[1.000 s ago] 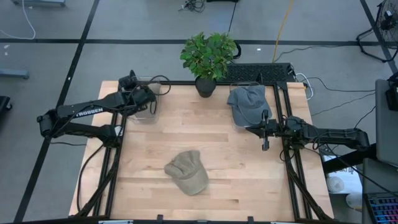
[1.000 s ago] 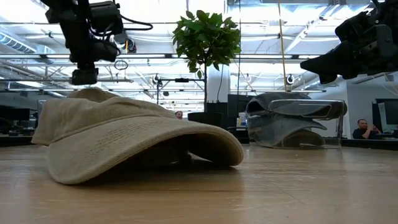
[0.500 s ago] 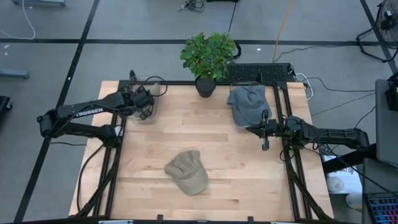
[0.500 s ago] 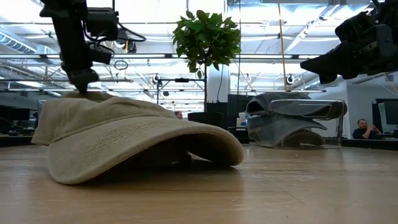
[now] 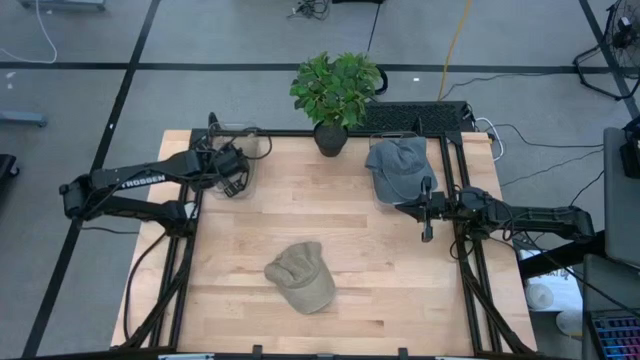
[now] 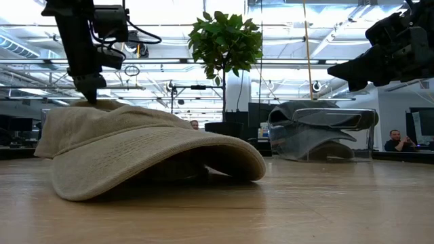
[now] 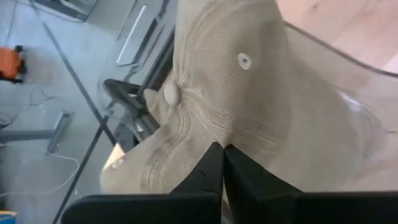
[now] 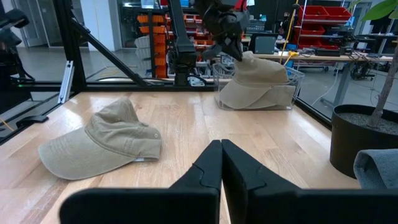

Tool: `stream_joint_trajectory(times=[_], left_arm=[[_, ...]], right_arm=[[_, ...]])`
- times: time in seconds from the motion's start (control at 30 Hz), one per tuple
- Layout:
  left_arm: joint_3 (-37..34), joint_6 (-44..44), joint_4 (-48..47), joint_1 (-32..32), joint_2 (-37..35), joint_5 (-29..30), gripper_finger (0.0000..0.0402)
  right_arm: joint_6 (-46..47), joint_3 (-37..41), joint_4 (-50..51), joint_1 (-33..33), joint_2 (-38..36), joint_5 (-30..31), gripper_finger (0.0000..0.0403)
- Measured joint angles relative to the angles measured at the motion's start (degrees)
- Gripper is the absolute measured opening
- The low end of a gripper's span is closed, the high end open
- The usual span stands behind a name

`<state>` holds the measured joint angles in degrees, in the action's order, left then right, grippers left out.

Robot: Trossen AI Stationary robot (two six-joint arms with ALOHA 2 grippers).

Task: Pick & Place hat
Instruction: Put the left brown cap into the left transparent bin

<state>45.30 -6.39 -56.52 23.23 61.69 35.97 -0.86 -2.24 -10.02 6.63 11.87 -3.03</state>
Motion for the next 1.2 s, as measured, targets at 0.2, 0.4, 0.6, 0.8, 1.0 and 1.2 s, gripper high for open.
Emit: stream_joint_trajectory(times=[0.2,0.4,0.6,0.8,1.0,1.2], left_arm=[[1.42,-0.41,0.10,-1.27,0.00,1.05,0.0005],[5.46,3.47,0.32,-2.37,-0.04,9.29,0.0022],[6.56,0.40,0.02,-1.41,-0.02,5.32,0.0084],[6.56,-0.71,-0.19,-0.91,0.00,4.17,0.0148],[9.34,-5.30,-0.21,-3.26,-0.02,-8.05,0.0182],[10.73,-12.21,-5.96,-4.97,0.17,-15.42,0.0185]], right_arm=[[0.00,0.00,0.00,0.00,0.01,0.00,0.0000],[0.00,0.00,0.00,0.00,0.01,0.00,0.0000],[0.01,0.00,0.00,0.01,0.00,0.00,0.0000],[0.00,0.00,0.00,0.00,-0.01,0.00,0.0000],[0.01,0.00,0.00,0.01,0.00,0.00,0.0000],[0.00,0.00,-0.02,0.00,-0.01,0.00,0.0000]])
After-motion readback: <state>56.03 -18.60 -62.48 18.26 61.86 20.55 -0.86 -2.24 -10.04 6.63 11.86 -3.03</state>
